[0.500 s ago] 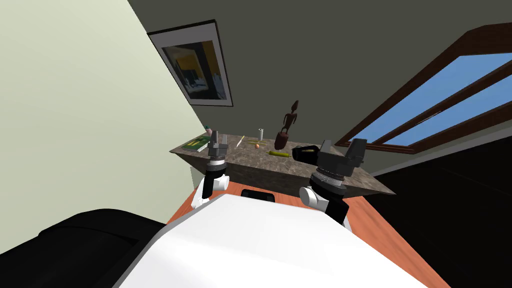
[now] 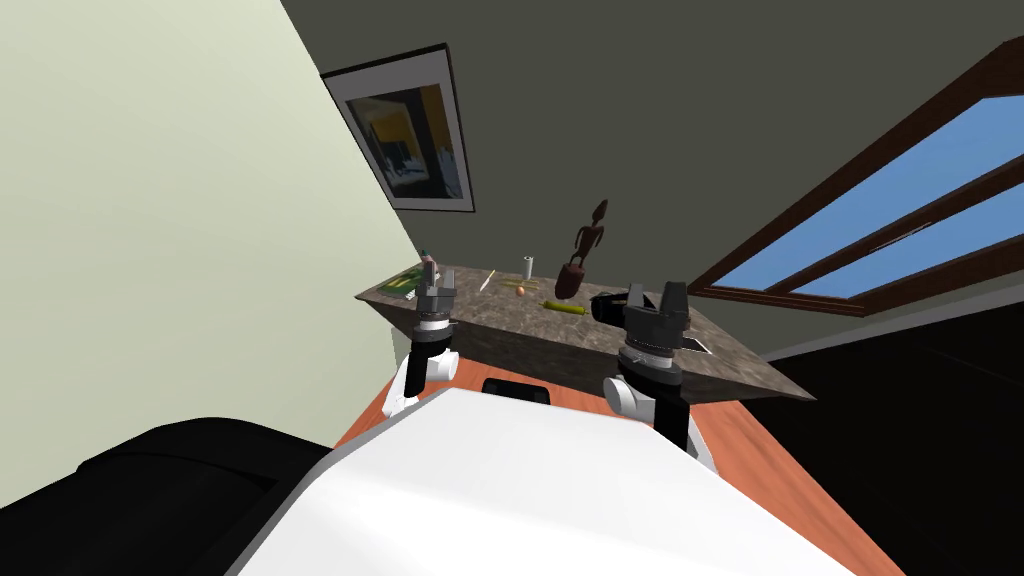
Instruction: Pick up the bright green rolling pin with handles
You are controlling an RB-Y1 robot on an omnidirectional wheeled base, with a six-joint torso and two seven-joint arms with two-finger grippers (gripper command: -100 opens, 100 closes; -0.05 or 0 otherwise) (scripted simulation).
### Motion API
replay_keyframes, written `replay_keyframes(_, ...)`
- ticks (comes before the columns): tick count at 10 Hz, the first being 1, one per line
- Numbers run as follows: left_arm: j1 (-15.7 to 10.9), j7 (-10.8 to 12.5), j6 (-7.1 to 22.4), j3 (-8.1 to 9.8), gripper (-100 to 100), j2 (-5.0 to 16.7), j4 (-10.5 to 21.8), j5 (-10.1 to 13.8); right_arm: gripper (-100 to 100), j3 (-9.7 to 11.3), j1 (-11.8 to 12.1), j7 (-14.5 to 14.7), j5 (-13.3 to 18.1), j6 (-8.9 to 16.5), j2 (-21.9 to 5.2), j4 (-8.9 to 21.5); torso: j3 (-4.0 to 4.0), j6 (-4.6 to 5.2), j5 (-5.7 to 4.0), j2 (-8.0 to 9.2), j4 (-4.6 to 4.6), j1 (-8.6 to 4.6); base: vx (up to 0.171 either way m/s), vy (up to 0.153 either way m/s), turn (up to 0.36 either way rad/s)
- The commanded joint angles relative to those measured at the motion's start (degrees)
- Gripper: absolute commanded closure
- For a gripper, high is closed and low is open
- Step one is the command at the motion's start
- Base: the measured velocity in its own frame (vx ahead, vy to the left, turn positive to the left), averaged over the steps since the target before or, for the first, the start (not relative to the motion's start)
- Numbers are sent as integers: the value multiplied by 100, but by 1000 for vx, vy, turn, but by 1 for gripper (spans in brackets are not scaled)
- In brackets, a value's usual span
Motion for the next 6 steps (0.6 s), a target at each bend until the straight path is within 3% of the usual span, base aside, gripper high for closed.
replay_keyframes(1, 0, 0, 0, 0, 0, 0, 0, 0, -100, -10, 13, -5, 13, -17, -168, 56, 0, 0, 0, 0, 0, 0, -39, 30, 59)
replay_keyframes(3, 0, 0, 0, 0, 0, 0, 0, 0, -100, -38, -10, -1, 104, -81, -581, 401, 2, 0, 1, 3, 1, 2, -60, 51, 151)
replay_keyframes(6, 0, 0, 0, 0, 0, 0, 0, 0, -100, -55, -24, 2, 156, -119, -1037, 607, 6, 0, 2, 10, 2, 9, -61, 54, 82)
